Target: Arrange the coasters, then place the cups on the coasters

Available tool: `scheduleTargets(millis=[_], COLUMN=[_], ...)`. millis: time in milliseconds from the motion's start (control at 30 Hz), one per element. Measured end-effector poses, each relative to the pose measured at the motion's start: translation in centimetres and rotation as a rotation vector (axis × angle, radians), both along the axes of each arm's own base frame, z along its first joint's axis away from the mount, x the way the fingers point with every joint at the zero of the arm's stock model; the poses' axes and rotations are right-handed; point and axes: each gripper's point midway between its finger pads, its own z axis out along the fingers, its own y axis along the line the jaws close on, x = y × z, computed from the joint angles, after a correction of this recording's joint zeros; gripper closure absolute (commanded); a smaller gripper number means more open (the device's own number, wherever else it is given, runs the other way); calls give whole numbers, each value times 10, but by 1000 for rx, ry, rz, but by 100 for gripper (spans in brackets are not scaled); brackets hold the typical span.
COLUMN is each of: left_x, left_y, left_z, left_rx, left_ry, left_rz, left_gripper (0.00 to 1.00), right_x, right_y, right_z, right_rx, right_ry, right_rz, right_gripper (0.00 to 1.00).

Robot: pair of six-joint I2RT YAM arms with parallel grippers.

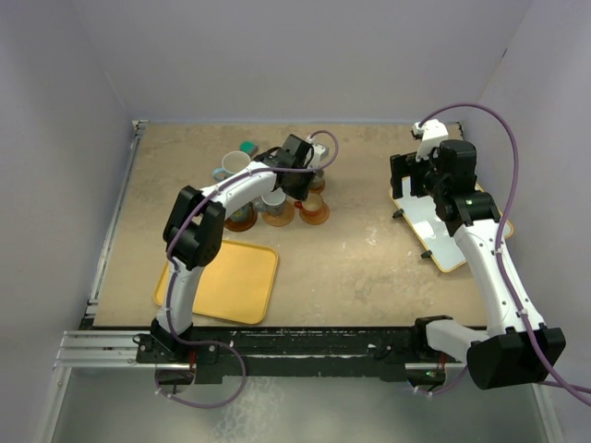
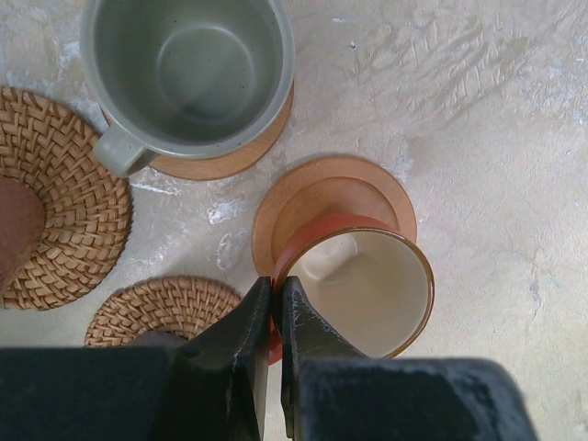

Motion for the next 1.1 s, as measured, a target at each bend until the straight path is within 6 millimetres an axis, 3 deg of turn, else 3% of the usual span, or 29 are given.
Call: scheduleTargets(millis=[500, 1100], left_x=[-1, -2], left_y=[-4, -5], left_z=[0, -6], left_rx=[-23, -22], left_ry=[17, 31], left_rz=[-3, -7], left_gripper=[97, 81], right_x=[0, 0], right_y=[0, 0], right_z=[0, -1], right_rx=[-2, -4], right_ry=[0, 3], right_rz=[2, 2], right_gripper=[0, 0])
